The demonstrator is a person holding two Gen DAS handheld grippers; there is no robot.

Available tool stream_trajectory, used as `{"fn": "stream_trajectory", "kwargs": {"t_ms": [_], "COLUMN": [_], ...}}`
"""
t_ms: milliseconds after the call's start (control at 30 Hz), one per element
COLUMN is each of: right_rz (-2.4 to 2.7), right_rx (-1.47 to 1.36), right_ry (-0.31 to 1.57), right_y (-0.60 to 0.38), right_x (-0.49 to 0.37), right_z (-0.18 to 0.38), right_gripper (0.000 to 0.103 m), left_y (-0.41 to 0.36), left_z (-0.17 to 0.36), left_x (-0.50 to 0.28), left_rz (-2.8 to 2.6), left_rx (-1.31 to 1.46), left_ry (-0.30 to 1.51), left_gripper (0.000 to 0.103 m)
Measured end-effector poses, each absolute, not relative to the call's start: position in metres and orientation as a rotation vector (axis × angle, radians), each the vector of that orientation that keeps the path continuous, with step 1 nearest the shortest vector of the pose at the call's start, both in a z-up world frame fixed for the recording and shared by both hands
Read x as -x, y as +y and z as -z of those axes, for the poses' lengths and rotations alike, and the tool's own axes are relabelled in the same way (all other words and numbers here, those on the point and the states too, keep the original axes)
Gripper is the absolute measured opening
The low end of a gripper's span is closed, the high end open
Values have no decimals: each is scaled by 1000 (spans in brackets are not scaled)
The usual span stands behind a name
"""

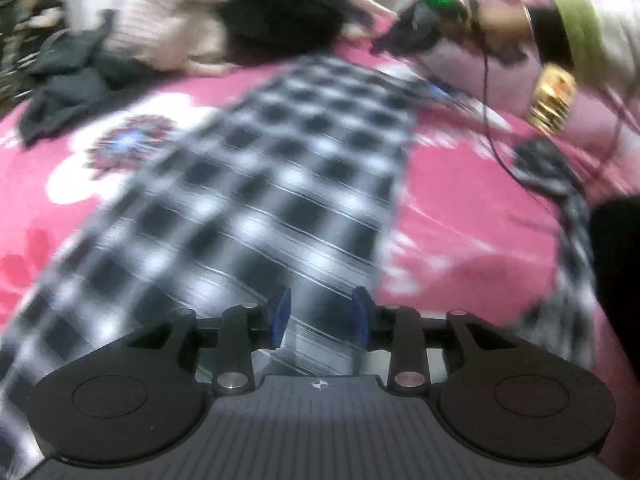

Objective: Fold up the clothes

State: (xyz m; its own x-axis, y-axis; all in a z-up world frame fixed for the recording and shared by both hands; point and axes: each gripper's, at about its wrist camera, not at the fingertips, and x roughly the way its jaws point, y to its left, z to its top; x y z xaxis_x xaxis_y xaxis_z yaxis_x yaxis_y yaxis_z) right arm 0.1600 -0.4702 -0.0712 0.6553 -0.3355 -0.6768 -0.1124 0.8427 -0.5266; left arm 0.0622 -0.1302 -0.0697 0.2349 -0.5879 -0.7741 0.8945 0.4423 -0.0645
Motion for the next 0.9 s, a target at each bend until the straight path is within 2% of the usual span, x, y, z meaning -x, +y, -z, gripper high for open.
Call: {"fn": "stream_trajectory", "kwargs": {"t_ms": [133, 233, 400, 433, 533, 733, 900], "right_rz": [143, 231, 414, 436, 292, -154, -156], "right_rx": [354, 230, 164, 143, 157, 145, 50], "right_ry": [813, 850, 754, 733, 704, 794, 884], "right_y": [-493, -511, -534, -537, -510, -425, -408], "right_x": [-219, -241, -231, -225, -196, -186, -226], "right_z": [98, 115, 92, 84, 62, 66, 94], "right_gripper": [8, 8, 9, 12, 14, 13, 13], "left_y": [-118, -106, -74, -67, -42, 14, 82], "left_z": [76, 83, 74, 70, 60, 69, 84], "left_x": [-81, -86, -81, -79, -88, -145, -200], "left_rz": [895, 816, 756, 743, 646, 405, 202], "left_rx": [-472, -503, -503, -505, -522, -474, -194], "left_ry": [848, 900, 934, 931, 907, 955, 1056], "left_gripper": [34, 34, 34, 34, 40, 42, 42]}}
